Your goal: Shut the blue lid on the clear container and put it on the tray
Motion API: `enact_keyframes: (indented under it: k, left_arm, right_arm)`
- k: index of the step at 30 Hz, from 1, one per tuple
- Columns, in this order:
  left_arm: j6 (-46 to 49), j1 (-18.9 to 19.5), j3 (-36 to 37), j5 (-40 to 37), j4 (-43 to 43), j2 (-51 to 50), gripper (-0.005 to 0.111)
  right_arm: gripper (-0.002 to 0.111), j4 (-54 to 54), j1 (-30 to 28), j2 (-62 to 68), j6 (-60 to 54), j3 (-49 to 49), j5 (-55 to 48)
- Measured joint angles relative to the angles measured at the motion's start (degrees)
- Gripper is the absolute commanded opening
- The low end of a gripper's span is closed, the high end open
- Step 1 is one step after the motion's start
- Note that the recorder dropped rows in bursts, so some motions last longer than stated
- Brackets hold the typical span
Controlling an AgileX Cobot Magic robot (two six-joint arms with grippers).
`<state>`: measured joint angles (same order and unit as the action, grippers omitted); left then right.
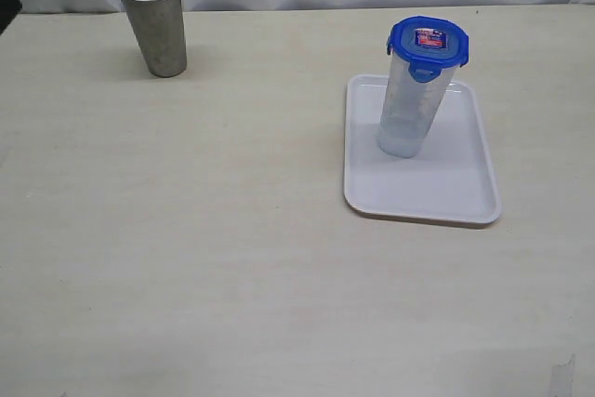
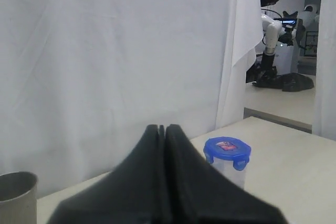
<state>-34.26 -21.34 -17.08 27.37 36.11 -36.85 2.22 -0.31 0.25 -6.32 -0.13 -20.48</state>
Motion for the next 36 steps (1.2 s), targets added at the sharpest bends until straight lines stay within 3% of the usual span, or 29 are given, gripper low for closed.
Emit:
enact_keyframes:
  k: [12, 36]
  left_arm:
    - [2.6, 0.0, 10.1, 0.4, -3.0, 4.6, 0.0]
    - [3.2, 0.0, 11.0, -1.1, -4.8, 4.6, 0.0]
  right_arm:
    - [0.004, 0.0, 0.0, 0.0, 0.0, 0.0, 0.0]
    - [0.004, 0.0, 0.0, 0.0, 0.0, 0.0, 0.0]
